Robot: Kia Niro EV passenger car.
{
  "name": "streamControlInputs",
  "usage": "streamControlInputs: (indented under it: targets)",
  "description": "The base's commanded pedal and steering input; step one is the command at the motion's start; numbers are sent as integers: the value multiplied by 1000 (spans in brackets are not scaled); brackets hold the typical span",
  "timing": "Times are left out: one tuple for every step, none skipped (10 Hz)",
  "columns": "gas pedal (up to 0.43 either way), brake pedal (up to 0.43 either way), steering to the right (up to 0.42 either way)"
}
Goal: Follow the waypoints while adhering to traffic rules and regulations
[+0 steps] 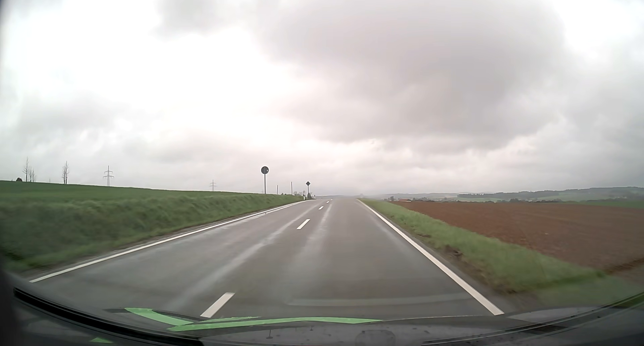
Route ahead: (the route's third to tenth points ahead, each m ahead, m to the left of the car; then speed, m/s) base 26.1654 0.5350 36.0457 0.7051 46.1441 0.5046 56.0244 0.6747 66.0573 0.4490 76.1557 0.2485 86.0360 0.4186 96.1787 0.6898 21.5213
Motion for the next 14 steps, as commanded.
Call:
streamControlInputs:
  targets:
    - [0,0,0]
    - [79,0,0]
    - [98,0,0]
    - [98,0,0]
    - [110,0,0]
    - [118,0,0]
    - [138,0,0]
    - [150,0,0]
    - [150,0,0]
    - [150,0,0]
    - [118,0,0]
    - [87,0,1]
    - [47,0,1]
    - [0,0,1]
